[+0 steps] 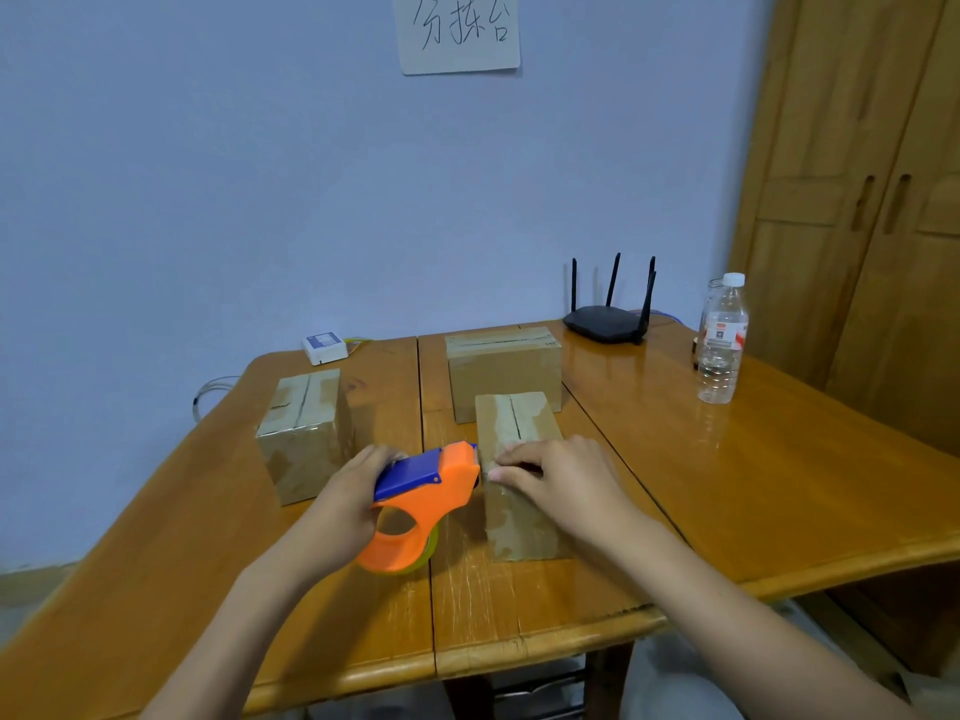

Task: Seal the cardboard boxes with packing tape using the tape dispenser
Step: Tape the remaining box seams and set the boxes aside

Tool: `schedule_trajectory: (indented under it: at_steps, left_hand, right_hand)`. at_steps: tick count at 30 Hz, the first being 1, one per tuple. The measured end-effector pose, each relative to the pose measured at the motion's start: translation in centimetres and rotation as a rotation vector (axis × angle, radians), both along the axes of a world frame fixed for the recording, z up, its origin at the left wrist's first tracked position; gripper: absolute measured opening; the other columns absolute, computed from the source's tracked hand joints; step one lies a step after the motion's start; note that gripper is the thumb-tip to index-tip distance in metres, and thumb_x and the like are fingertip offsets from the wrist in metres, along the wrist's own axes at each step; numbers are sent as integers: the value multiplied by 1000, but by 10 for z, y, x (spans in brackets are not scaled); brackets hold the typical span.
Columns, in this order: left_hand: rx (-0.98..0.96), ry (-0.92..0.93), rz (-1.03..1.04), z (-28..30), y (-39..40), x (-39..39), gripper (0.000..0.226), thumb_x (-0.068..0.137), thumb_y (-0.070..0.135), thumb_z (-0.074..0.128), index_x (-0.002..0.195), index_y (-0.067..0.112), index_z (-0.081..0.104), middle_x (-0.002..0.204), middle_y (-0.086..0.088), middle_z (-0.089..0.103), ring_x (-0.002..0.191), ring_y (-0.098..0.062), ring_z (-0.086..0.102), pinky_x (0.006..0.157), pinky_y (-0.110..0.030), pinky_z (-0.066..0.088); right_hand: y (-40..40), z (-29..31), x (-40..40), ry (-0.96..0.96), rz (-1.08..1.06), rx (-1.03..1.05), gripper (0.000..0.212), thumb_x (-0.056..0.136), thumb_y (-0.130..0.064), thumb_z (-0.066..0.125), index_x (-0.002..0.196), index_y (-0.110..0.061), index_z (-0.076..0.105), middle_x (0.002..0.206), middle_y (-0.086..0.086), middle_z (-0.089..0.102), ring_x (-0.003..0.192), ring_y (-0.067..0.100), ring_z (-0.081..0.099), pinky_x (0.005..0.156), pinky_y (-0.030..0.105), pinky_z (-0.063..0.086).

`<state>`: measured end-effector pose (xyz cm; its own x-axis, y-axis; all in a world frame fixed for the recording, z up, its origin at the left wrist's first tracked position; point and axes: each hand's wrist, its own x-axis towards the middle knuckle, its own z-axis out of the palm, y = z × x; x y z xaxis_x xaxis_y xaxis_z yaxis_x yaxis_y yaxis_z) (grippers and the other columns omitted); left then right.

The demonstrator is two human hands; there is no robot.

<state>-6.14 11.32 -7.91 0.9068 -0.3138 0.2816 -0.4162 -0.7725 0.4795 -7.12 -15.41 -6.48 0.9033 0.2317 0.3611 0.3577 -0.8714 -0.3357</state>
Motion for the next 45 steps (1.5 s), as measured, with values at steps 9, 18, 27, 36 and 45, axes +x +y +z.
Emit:
schedule_trajectory:
  at_steps: [9,18,27,36,45]
  left_hand:
    - [-1,8,-4,-1,0,3,45,89,11,71,124,31,51,113,16,55,101,-7,57,79,-14,43]
    - [2,9,-5,-3,0,3,46,89,9,70,124,31,50,113,15,55,101,-6,56,78,-13,42]
    - [16,7,-9,-3,0,5,44,90,8,68,120,34,50,111,17,54,99,-6,57,76,-13,41]
    - [29,10,3,-3,-1,5,46,89,9,71,122,34,49,113,15,55,99,-6,57,77,-12,41]
    - [62,7,30,-3,-2,4,48,89,2,66,126,29,50,114,13,54,98,-6,55,76,-12,40]
  right_hand:
    - [1,0,0,9,-35,-32,66,79,-80,50,126,-37,68,129,-18,66,113,7,65,93,32,54]
    - [5,-4,-5,-41,-12,-97,57,89,-68,52,134,-35,63,142,-14,58,126,7,58,98,29,50]
    - [-9,-8,-4,30,99,69,44,94,-44,64,135,-28,63,143,-13,56,137,3,46,118,31,34]
    - [-25,1,3,250,199,121,38,103,-29,55,140,-36,56,151,-17,45,147,7,29,125,38,19]
    - [-33,9,9,287,247,113,36,101,-27,58,136,-35,60,147,-17,50,145,4,32,125,36,21]
